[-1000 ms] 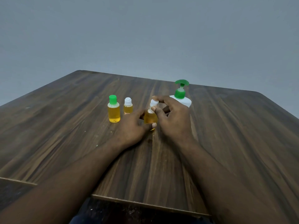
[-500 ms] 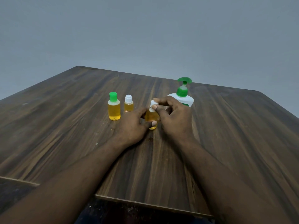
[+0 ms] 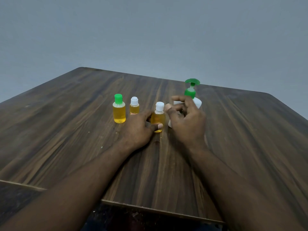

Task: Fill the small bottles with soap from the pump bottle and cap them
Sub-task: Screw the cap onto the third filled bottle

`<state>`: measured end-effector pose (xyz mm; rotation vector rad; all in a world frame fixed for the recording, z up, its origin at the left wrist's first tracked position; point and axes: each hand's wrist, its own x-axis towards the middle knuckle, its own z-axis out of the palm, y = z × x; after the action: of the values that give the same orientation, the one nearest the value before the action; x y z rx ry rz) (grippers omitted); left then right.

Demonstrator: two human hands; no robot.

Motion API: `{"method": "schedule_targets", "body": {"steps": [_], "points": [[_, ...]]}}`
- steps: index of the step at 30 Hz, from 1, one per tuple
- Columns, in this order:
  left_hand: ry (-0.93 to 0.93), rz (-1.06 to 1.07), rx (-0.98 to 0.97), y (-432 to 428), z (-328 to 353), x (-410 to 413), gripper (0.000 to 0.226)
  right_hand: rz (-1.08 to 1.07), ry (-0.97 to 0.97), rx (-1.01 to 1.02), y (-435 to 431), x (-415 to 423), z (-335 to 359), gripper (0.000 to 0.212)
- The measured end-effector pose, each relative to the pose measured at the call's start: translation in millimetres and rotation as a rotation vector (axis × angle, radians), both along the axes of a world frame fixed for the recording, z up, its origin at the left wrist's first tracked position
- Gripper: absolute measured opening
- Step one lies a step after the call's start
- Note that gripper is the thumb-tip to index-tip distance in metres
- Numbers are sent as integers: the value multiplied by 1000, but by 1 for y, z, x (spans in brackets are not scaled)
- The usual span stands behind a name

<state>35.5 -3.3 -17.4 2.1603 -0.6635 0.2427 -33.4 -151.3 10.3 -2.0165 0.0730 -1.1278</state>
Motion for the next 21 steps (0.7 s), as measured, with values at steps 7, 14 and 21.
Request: {"method": "schedule_targets", "body": {"steps": [7, 14, 21], "points": [[-16, 7, 6, 0, 0, 1, 37, 86, 108, -64, -1, -1, 0, 39], [-35, 23, 7, -1, 0, 0, 37, 147, 116, -34, 10, -3, 2, 40], [-28, -22, 24, 1, -2, 2, 48, 117, 153, 26, 6, 0, 3, 31]]}}
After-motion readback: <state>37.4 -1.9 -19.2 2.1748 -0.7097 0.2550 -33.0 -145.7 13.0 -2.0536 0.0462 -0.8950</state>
